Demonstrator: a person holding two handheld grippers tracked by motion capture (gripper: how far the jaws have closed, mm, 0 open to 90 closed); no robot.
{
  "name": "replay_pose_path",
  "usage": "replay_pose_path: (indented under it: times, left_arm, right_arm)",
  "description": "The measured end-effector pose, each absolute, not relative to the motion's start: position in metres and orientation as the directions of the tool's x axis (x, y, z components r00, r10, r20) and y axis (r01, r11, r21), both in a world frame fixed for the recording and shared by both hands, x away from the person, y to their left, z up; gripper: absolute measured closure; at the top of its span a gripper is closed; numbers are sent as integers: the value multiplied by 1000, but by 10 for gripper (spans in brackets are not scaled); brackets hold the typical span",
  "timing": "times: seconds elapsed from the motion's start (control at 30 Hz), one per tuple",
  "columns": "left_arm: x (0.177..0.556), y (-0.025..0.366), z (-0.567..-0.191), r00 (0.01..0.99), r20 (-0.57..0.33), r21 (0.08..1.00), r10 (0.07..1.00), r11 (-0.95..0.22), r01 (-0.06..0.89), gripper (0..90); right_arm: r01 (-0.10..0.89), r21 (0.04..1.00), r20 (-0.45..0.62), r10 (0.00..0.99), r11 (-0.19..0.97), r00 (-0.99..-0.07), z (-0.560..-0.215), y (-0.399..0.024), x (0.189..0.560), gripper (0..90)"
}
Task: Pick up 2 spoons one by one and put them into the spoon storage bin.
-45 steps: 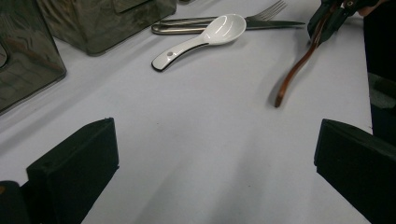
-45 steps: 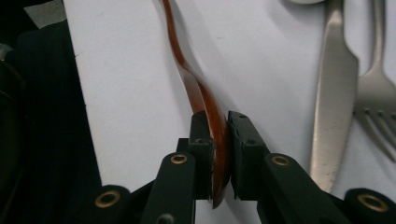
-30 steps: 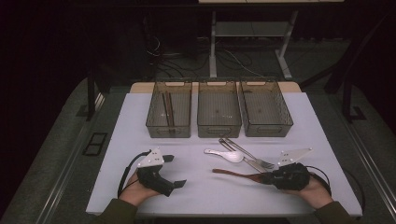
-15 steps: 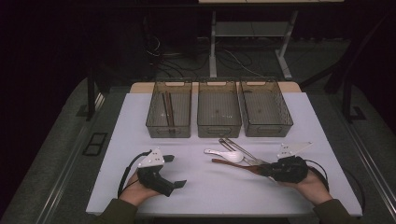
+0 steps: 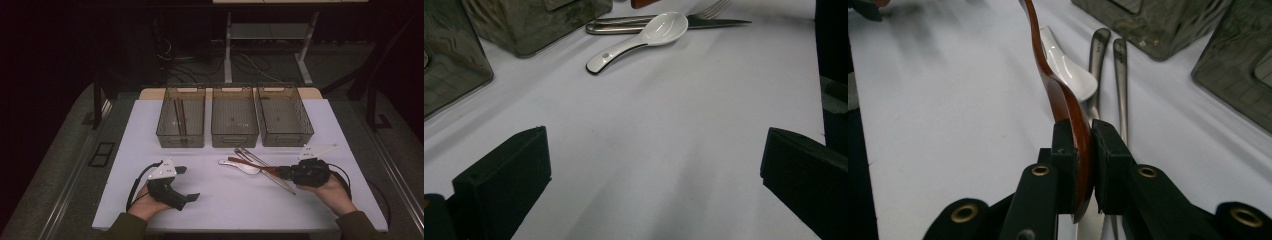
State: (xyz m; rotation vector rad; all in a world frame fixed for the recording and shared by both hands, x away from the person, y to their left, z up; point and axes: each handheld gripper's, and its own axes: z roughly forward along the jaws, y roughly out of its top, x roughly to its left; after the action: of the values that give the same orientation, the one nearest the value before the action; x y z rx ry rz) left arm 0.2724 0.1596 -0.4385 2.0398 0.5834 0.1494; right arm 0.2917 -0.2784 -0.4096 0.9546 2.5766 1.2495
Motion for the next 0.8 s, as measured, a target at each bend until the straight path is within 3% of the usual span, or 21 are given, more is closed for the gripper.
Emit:
replay_pose_path:
  times: [0.8]
  left_arm:
    - [273, 160, -439, 879, -130, 843, 459, -416, 342, 0]
  right_arm:
    - [512, 780, 154, 682, 361, -715, -391, -273, 318, 810]
